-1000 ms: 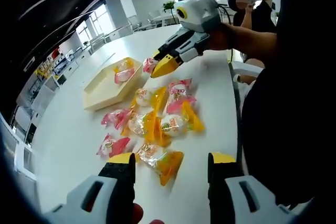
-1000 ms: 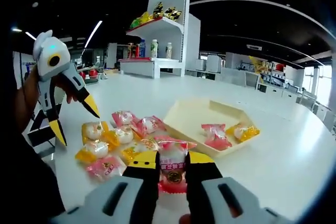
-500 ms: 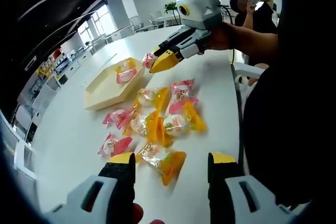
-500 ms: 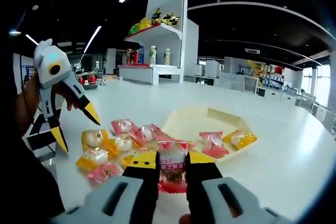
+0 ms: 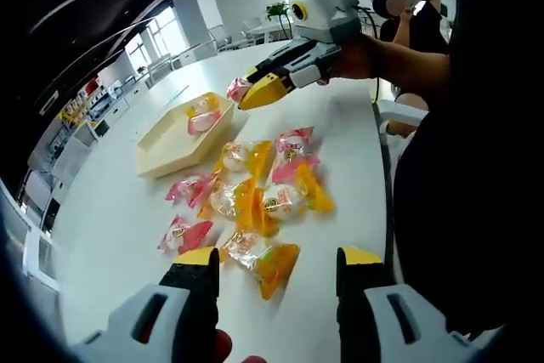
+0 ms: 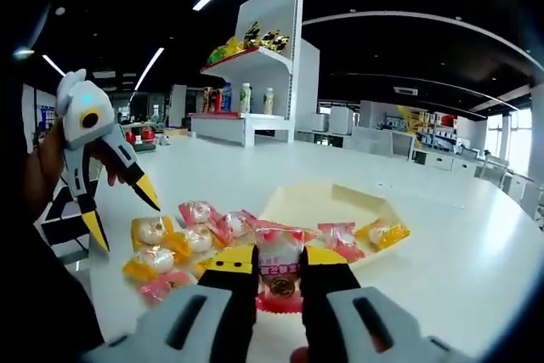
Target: Pick up the marshmallows scattered on the table and place them into the bowl on the table
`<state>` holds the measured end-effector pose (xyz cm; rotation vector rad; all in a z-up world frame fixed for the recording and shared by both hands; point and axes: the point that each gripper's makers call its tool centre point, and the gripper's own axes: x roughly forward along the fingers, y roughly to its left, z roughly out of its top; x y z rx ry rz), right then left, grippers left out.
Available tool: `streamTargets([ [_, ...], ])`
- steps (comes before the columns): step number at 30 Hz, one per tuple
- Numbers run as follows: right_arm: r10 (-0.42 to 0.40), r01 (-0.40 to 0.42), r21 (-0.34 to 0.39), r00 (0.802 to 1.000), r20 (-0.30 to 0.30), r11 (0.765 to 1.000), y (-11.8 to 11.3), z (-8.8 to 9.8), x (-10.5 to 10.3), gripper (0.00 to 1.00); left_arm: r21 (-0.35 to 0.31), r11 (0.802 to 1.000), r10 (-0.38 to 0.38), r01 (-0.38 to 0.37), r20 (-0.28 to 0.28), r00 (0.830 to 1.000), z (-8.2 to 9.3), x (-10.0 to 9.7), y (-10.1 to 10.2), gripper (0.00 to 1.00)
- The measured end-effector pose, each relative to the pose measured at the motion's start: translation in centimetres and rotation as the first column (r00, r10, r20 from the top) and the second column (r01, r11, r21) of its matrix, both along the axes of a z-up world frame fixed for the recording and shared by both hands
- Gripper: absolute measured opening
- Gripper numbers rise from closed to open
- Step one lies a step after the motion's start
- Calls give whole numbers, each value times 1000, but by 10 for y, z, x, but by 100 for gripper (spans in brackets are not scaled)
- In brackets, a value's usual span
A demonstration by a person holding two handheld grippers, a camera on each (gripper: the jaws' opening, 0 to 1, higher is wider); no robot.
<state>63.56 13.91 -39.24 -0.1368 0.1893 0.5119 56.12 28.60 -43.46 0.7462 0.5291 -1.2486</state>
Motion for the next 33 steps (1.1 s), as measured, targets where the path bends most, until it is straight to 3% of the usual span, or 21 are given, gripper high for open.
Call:
streamTargets([
  [24, -18, 18, -13, 1000, 5, 1000, -11, 0, 0, 20, -23, 1000, -6, 6, 5, 1000, 5, 4, -9, 55],
  [33, -12, 12, -14, 1000, -14, 1000, -8, -3, 3, 20, 1, 1000, 19, -19, 15, 1000, 3, 8, 1, 55],
])
